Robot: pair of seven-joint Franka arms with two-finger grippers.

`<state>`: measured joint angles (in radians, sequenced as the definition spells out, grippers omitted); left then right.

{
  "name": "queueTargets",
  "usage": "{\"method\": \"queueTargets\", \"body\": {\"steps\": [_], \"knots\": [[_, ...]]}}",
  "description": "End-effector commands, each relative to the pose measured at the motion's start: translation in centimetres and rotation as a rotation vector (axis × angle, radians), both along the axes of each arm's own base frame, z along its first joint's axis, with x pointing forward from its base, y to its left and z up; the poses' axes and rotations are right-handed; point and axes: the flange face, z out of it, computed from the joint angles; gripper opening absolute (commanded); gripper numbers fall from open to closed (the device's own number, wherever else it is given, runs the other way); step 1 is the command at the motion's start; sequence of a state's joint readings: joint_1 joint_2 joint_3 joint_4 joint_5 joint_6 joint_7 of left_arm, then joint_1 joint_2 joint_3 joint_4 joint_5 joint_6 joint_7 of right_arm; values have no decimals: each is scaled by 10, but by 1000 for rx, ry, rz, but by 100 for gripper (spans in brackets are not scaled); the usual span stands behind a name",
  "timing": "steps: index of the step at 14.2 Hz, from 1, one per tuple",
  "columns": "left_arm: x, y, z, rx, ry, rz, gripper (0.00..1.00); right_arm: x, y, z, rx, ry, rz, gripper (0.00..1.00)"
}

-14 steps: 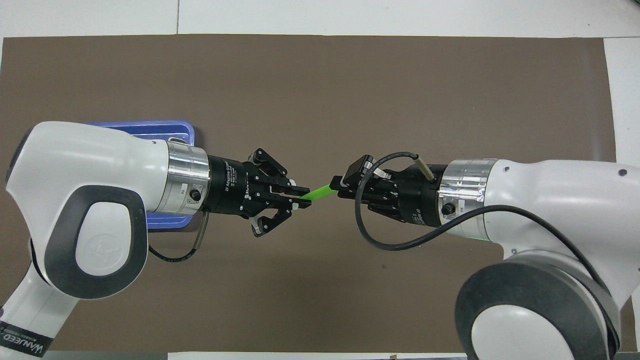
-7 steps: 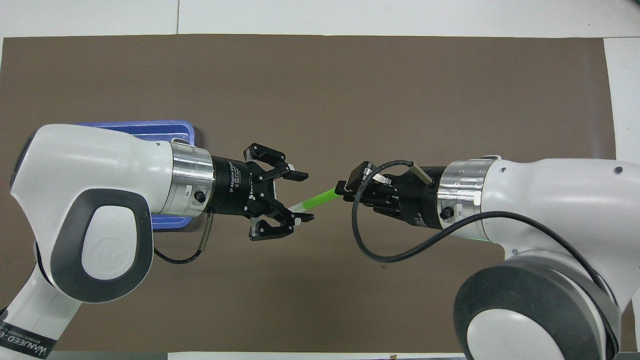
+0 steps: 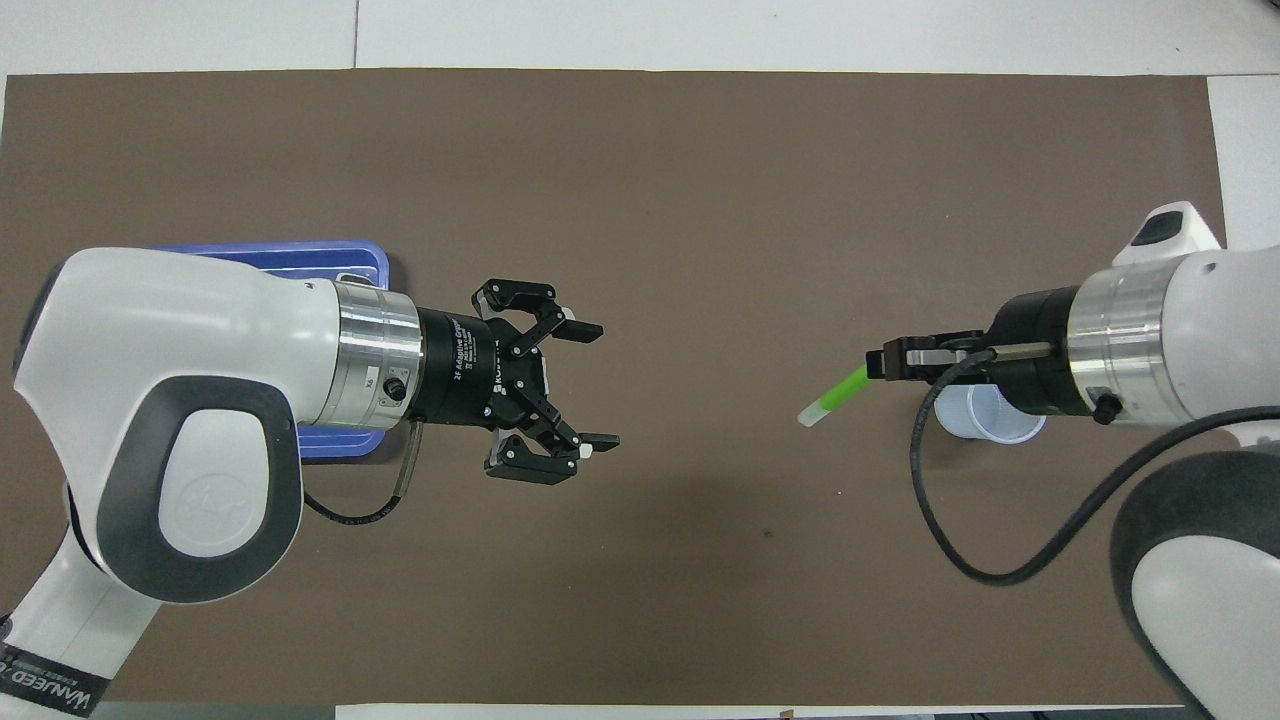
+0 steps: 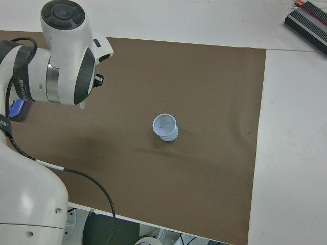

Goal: Transfer and insert pens with both arms
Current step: 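Insert the green pen into the clear cup with the right gripper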

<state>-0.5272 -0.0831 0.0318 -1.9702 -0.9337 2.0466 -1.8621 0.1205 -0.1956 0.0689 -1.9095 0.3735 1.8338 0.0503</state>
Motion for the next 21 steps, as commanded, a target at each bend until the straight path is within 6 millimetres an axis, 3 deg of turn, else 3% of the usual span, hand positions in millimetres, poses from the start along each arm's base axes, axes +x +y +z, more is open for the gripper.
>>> {"method": "queueTargets", "body": {"steps": [1,3,5,6,7,9,12,17,21], "knots": [[-1,19,-5,43,-22,18,100,1,-22,-10,-187,-49,180,0],[-2,25,-11,144,-102,-67,100,4,-30,-14,-364,-83,301,0],[-1,33,-18,221,-174,-153,100,5,-42,-32,-434,-71,403,0],[6,49,-21,271,-194,-167,100,6,-52,-40,-443,-79,426,0],[10,63,-24,308,-210,-197,100,4,-74,-51,-446,-68,408,0],[15,88,-29,311,-286,-356,100,-1,-97,-70,-445,-42,411,0],[23,125,-37,337,-403,-559,100,-1,-109,-98,-440,-34,365,0],[49,201,-71,416,-549,-830,100,3,-111,-144,-423,-1,275,0],[74,244,-100,491,-697,-1088,100,1,-115,-159,-415,28,260,2]]}}
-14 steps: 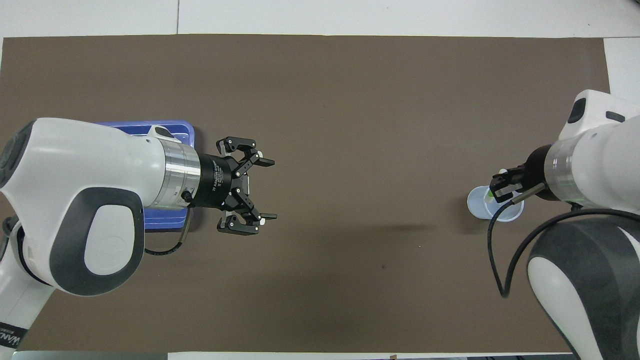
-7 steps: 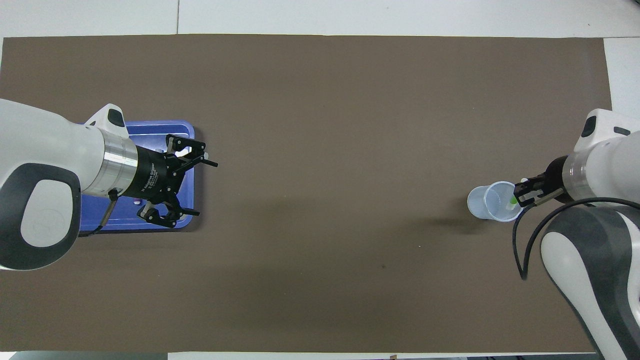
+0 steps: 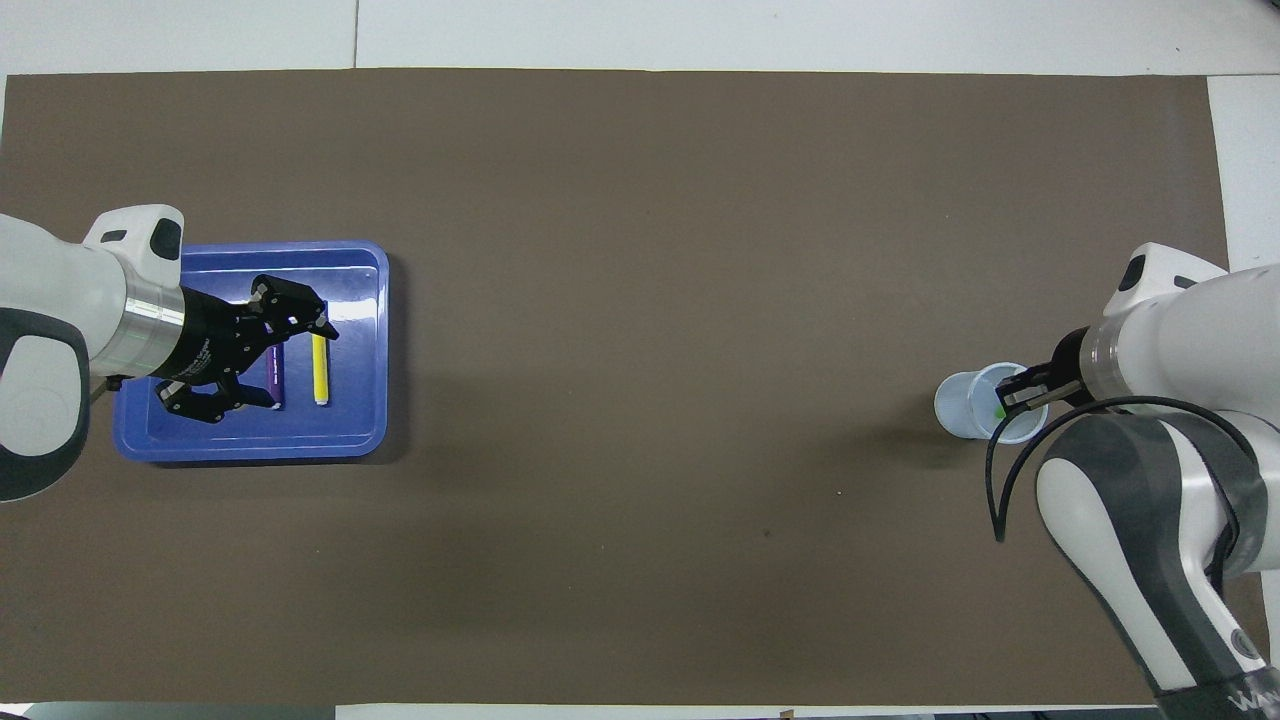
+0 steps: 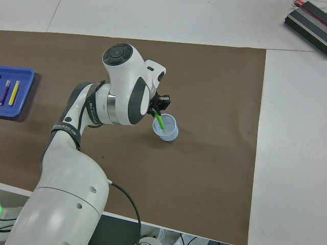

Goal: Transfer and insert pens with both arms
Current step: 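Insert the green pen into the clear cup with the right gripper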

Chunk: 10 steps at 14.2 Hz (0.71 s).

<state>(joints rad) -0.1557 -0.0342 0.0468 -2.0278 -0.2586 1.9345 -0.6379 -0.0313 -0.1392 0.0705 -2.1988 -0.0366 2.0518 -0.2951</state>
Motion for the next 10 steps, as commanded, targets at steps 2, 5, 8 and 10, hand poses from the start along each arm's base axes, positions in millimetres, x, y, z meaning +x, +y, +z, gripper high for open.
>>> {"method": "queueTargets", "body": {"steps": [2,5,8,10], "knots": [[26,46,-39,66,-109,-247,100,-9,-14,-15,2,19,-46,9],[45,84,-81,100,-173,-408,100,-11,-19,-21,3,19,-56,17],[61,103,-117,153,-222,-608,100,-11,-19,-23,4,16,-52,48],[63,93,-133,152,-215,-712,100,-9,-18,-19,5,9,-50,85]]}}
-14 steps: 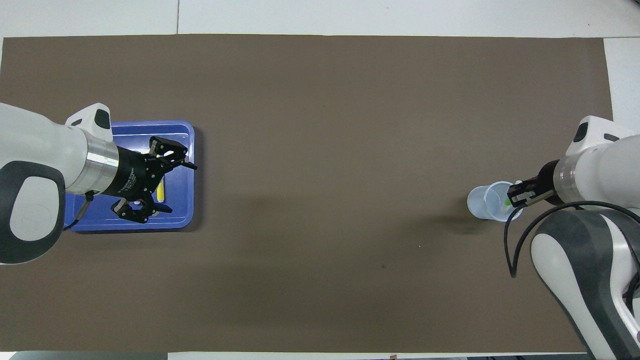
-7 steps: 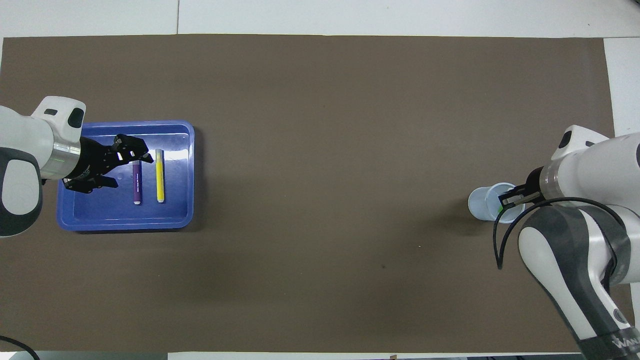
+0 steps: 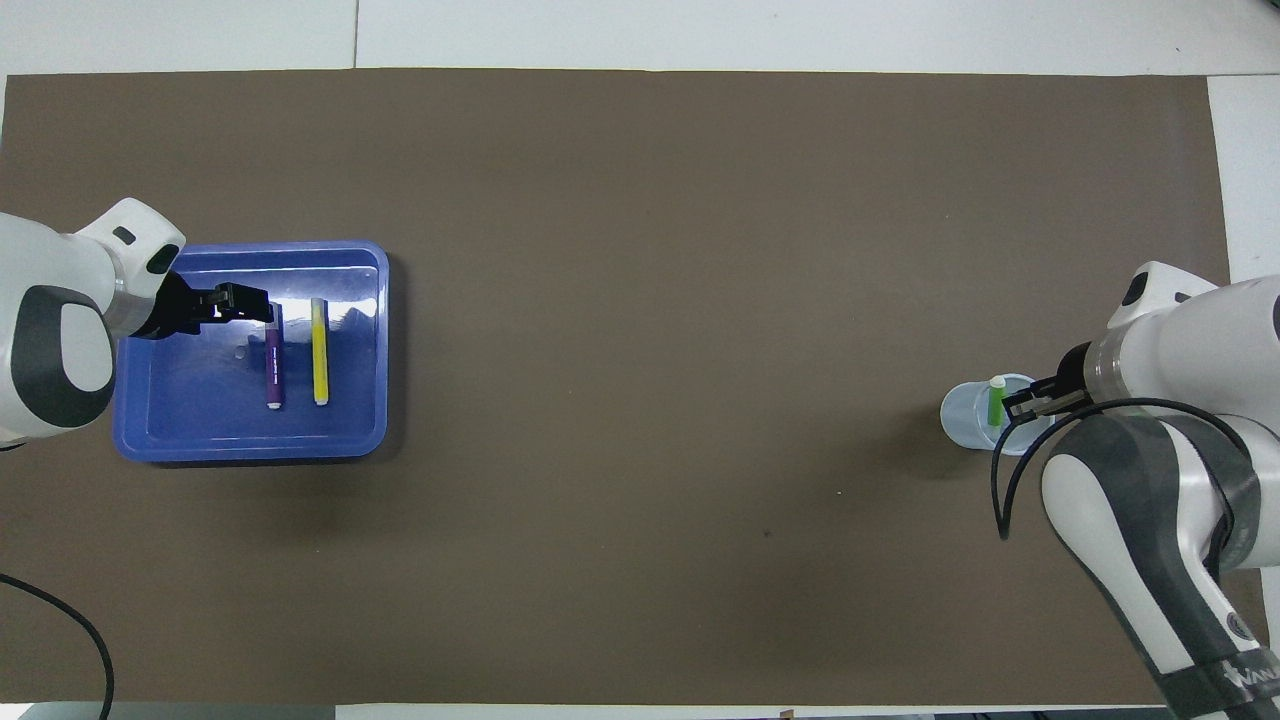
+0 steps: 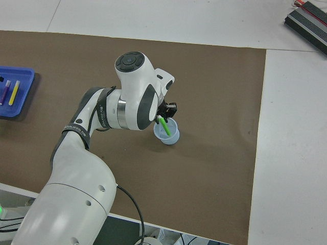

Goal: Transfer and insert pens with both arms
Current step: 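Insert the green pen into the clear cup with the right gripper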

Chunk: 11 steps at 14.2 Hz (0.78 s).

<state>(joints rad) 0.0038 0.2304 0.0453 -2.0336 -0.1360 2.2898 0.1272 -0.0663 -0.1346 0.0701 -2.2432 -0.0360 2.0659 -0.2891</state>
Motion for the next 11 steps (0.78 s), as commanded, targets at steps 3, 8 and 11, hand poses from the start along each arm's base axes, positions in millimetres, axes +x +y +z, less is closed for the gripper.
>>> {"method": "queueTargets", "body": {"steps": [3,8,11], "knots": [[7,-10,-31,69,6,-187,90,14,12,36,43,-50,-12,100],[7,-23,-40,67,29,-209,77,25,36,154,448,-15,-155,100],[7,-23,-40,67,29,-208,62,27,51,182,720,2,-305,100]]}}
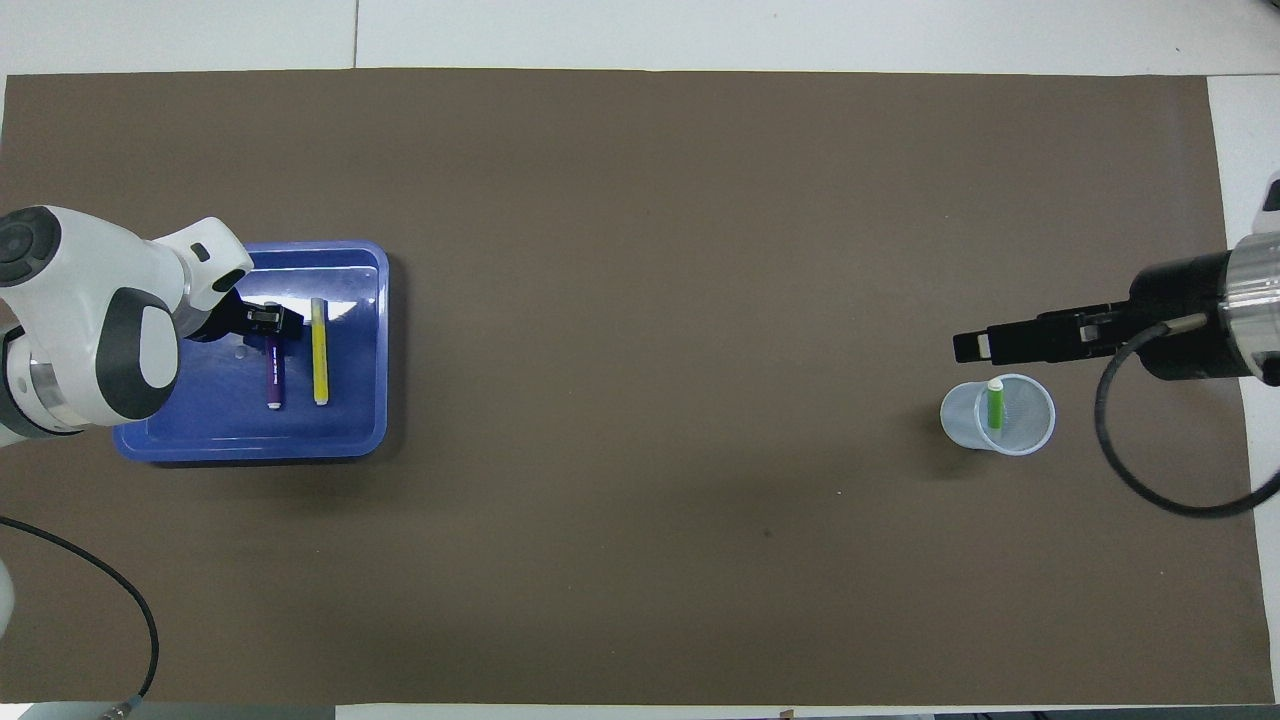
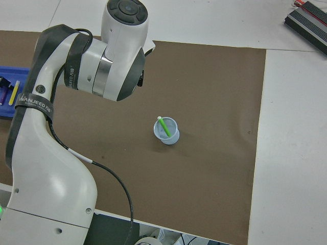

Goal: Transfer and insert pens with both arms
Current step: 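Grasp the purple pen with the left gripper and lift it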

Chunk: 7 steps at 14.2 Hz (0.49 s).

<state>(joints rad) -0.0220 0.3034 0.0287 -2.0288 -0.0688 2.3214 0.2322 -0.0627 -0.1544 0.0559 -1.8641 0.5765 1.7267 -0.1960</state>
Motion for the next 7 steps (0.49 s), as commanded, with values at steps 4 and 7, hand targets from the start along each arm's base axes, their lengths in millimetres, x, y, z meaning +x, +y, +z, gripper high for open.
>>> {"method": "queueTargets", "body": {"steps": [4,7], "knots": [[3,1,-2,16,1,-18,27,-4,-5,3,150,160,-176,100],[4,1,1,15,12,-17,0,-16,8,0,201,274,-219,100]]}}
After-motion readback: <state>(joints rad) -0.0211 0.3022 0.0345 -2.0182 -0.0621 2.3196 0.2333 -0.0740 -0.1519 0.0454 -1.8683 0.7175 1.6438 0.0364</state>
